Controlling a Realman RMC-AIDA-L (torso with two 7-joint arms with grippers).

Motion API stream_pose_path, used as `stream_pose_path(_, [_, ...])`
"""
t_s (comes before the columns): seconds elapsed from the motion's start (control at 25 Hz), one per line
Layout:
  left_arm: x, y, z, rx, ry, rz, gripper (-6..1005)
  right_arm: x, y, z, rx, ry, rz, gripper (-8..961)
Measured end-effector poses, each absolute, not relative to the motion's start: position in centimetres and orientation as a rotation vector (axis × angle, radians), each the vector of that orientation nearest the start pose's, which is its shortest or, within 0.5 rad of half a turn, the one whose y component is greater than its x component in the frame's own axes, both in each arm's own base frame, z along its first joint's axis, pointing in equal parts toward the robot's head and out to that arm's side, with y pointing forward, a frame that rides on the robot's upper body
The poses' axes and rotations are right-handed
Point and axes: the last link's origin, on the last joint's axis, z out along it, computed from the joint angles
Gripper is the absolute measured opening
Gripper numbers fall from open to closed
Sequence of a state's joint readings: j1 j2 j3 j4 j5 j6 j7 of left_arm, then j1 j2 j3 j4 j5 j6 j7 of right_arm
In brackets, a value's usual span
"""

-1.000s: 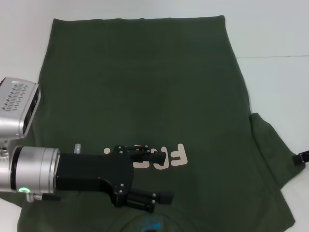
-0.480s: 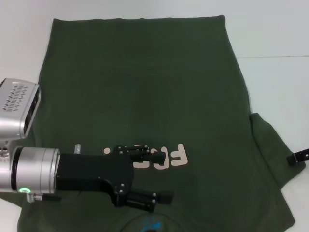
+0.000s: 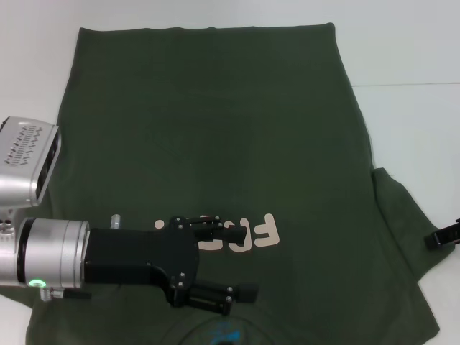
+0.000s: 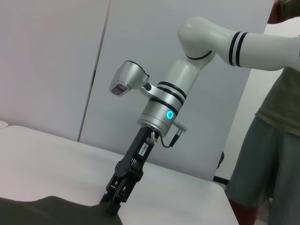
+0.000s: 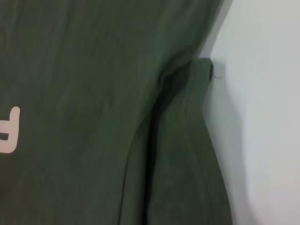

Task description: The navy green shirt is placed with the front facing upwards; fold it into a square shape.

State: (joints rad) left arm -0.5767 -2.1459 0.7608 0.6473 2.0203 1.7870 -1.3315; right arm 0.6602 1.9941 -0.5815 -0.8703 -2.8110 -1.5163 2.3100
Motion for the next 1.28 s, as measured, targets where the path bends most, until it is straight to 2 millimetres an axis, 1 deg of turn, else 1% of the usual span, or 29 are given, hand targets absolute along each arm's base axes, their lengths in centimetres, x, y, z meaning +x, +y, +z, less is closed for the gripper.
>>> stream_pose_path(0.08, [-21.39,29.73,-3.38,-3.038,-0.438,-0.902,933,32.31,35.53,7.19,-2.232,1.563,-0.234,800])
stream_pose_path(0.32, [-21.4,29.74,-3.38,-3.038,-0.436,-0.901,932,32.21,35.59,7.09,-2.232,1.563,-0.252,572])
stream_pose_path(0.4, [-21.39,29.76,-3.39,-3.037,-0.432,-0.901,932,32.15,35.58,6.97,-2.235,1.563,-0.263,556])
stream_pose_path(0.64, [-21.38,29.77,-3.39,-3.037,-0.424,-0.9,932,32.01,35.57,6.69,-2.238,1.566,-0.28,550])
stream_pose_path(1.04, [-21.43,29.82,-3.47,-3.032,-0.428,-0.896,932,31.66,35.64,6.5,-2.26,1.552,-0.274,425])
stream_pose_path(1.28, [-21.45,29.85,-3.5,-3.029,-0.428,-0.894,933,31.71,35.66,6.58,-2.258,1.555,-0.276,178])
